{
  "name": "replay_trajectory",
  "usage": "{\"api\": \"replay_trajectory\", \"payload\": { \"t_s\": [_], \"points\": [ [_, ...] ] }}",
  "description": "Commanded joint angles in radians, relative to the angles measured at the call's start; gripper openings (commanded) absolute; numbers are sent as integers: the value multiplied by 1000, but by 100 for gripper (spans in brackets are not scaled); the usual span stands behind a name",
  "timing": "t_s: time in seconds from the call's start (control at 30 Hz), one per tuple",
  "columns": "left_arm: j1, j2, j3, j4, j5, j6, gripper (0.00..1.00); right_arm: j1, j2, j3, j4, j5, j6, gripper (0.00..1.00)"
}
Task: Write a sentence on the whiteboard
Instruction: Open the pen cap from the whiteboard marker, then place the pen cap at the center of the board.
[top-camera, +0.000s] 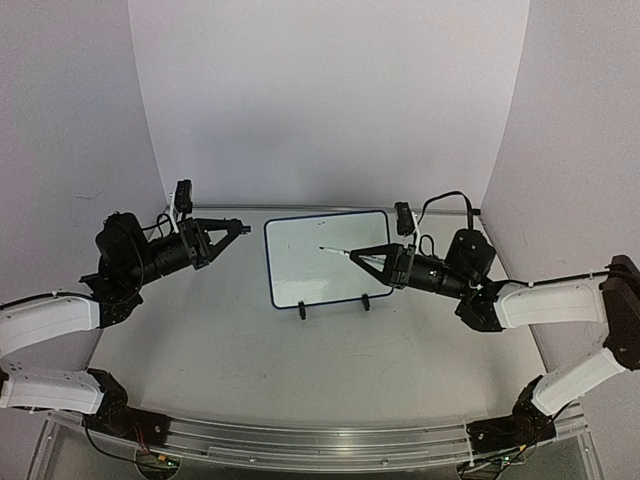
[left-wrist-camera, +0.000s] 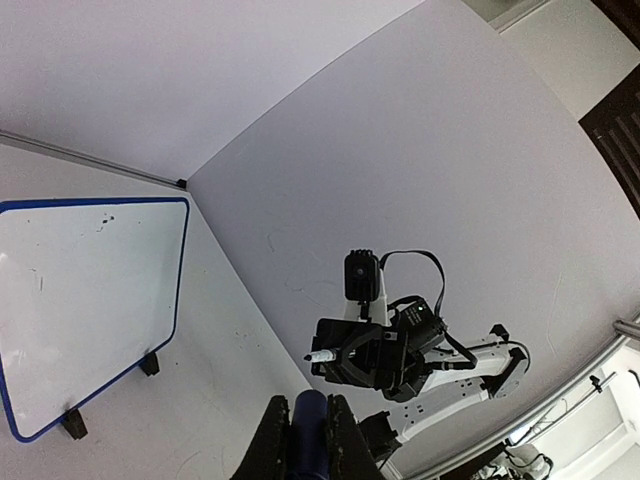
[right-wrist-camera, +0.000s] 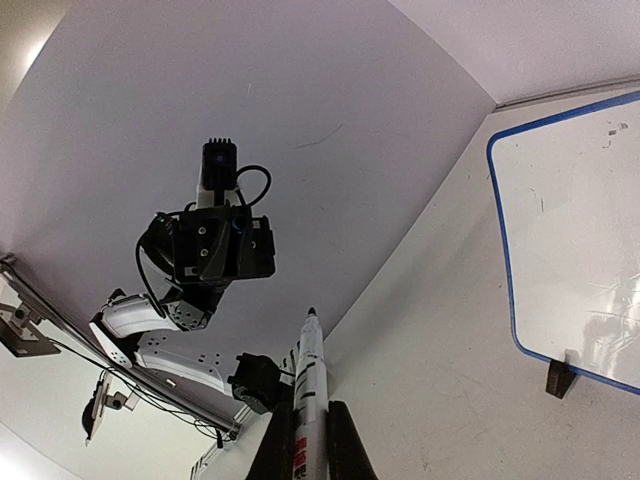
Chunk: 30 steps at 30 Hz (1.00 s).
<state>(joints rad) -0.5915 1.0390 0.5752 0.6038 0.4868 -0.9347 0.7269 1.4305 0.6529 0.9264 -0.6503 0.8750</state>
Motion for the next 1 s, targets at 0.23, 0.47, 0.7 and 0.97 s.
{"api": "replay_trajectory", "payload": {
  "t_s": [0.23,0.47,0.7,0.97],
  "points": [
    [57,134,109,-661,-129,202,0,-41,-106,-6,-135,-41,-117,0],
    [58,317,168,-749,-116,268,0,-41,-226,55,-496,49,-328,0],
    [58,463,197,-730,-74,263,0,-41,-263,43,-572,85,-367,0],
    [58,541,206,-710,-46,257,14,-41,-259,39,-571,90,-372,0]
  ]
}}
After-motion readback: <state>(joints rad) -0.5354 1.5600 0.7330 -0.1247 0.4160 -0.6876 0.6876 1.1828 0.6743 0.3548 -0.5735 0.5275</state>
